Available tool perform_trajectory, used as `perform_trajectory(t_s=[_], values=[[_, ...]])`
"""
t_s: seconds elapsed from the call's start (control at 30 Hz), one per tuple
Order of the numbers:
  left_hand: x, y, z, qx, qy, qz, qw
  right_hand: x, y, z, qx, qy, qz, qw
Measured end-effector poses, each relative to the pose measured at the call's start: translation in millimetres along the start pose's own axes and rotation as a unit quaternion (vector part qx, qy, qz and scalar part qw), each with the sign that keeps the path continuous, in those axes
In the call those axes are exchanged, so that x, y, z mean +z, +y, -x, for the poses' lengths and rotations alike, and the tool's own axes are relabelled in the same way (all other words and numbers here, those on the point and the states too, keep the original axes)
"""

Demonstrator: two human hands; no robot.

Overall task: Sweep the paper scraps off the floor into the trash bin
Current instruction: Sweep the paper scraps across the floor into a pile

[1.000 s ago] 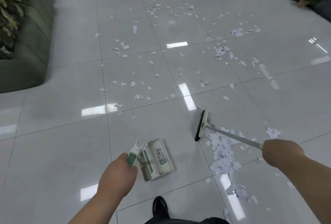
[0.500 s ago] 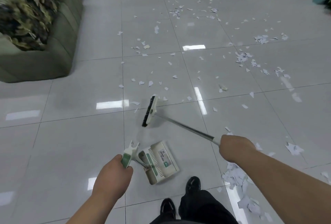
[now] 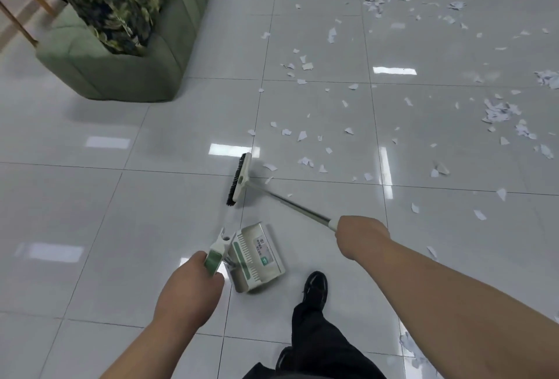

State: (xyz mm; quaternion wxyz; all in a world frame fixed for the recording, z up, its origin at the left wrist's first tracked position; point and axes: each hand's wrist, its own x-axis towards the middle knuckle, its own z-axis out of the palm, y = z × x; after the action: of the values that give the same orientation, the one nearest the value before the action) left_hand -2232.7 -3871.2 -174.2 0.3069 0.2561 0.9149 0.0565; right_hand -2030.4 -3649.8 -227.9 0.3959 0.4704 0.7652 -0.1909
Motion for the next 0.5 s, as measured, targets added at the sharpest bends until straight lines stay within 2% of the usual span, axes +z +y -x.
perform_trajectory(t_s=[0.27,0.37,0.43,0.5], values=[[6,83,-68,-0.022,-0.007,-0.020,1.000,-52,59,-92,0.011,-0.048,-0.001,0.999],[6,119,-86,-0.008,-0.022,-0.032,0.999,-52,104,-114,0.072,-0.068,-0.041,0.994],[6,143,-95,0.010,-0.030,-0.050,0.998,-51,141,-114,0.130,-0.056,-0.070,0.988],[5,168,-100,0.032,-0.035,-0.062,0.997,-50,174,-102,0.153,-0.034,-0.079,0.985]])
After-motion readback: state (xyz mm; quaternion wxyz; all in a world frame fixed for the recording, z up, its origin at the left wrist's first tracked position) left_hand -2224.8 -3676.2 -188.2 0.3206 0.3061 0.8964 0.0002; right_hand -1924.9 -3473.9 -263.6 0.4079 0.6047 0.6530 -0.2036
